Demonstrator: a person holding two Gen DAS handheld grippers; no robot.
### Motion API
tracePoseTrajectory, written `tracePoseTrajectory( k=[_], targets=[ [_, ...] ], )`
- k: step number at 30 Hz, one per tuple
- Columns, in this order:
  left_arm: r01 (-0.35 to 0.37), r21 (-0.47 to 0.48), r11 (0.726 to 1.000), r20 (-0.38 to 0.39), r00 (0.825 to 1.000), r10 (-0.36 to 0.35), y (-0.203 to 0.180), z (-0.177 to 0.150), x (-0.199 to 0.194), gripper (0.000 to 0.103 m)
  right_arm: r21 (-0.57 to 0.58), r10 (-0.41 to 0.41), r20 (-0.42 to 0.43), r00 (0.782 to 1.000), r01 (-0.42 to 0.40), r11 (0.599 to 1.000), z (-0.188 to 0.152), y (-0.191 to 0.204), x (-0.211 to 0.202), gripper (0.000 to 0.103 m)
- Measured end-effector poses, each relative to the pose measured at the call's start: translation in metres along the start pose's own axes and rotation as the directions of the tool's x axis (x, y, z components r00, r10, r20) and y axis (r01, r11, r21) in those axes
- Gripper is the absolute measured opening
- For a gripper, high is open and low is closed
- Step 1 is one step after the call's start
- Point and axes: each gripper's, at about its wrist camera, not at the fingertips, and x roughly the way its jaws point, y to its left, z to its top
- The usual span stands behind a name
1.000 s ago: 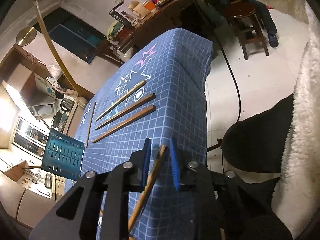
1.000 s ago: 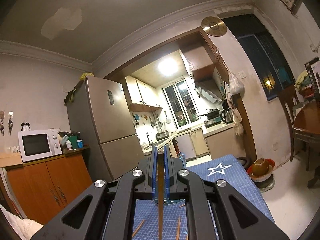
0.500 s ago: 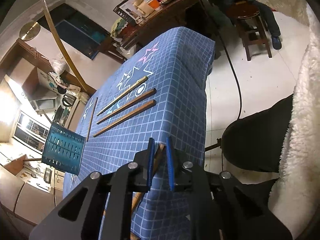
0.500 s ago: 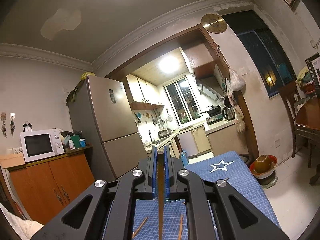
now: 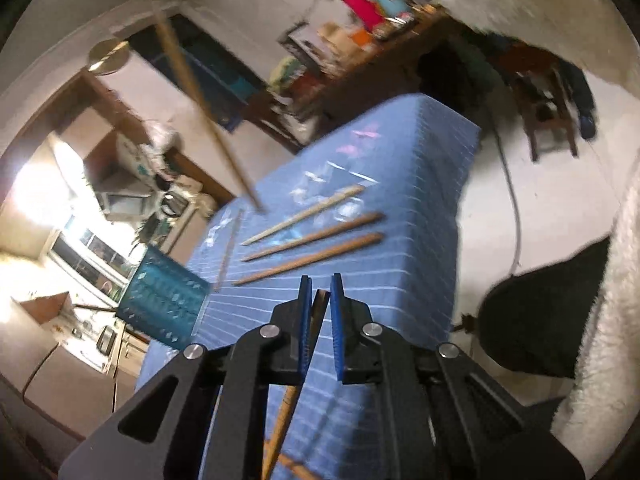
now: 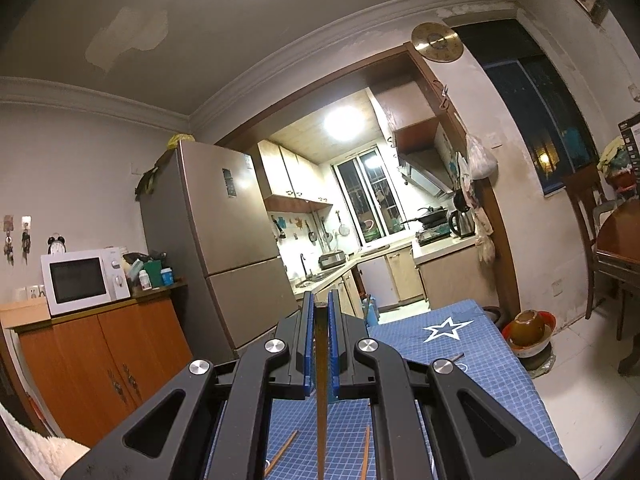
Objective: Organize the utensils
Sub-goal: 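Carry both held chopsticks with the left and right grippers to the teal holder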
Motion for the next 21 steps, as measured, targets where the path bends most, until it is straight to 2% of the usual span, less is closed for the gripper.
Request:
tracePoseTrajectory(
  k=[5,9,13,17,21],
  targets=[
    [-0.101,-0.114,0.988,0.030,0.994,0.105,0.039,-0.003,-0.013,0.007,-0.030,0.013,-0.043,0.999,-0.015,0.999,-0.002,0.010,0.019,0.008],
    [-0.179,-0.195,0.964,0.038,0.981,0.189,0.069,-0.010,-0.023,0.006,-0.044,0.031,-0.094,0.995,-0.035,0.998,-0.008,0.019,0.043,0.008],
    [-0.254,-0.275,0.927,0.044,0.960,0.276,0.102,-0.020,-0.035,0.006,-0.056,0.050,-0.135,0.990,-0.058,0.997,-0.012,0.031,0.068,0.008],
    [-0.290,-0.352,0.890,0.049,0.944,0.327,0.130,-0.027,-0.045,0.006,-0.065,0.077,-0.182,0.980,-0.090,0.994,-0.014,0.046,0.094,0.008],
    [-0.331,-0.420,0.845,0.055,0.920,0.388,0.151,-0.034,-0.055,0.006,-0.075,0.103,-0.225,0.969,-0.123,0.990,-0.014,0.062,0.121,0.008]
  ],
)
